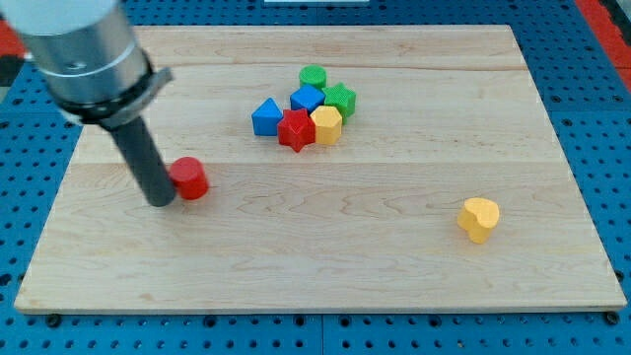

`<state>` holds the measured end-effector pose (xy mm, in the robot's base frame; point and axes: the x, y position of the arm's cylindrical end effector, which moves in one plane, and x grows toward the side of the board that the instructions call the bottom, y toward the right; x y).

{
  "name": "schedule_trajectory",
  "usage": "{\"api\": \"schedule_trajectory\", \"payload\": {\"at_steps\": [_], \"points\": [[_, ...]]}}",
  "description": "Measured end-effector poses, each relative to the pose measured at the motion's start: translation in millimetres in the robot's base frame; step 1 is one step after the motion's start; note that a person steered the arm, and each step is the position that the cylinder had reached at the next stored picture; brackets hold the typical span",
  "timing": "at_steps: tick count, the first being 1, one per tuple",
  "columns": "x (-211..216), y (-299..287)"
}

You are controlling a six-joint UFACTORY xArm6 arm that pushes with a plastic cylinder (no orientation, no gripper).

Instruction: Move the blue triangle and red circle towards the center

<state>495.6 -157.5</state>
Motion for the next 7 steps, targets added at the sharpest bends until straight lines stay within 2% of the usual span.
{"api": "schedule_trajectory", "payload": {"at_steps": [2,4,5,7], "points": [[-20.7,52.1],[-68.0,54.7],[-82.1,76.7],[-96.3,76.2]]}}
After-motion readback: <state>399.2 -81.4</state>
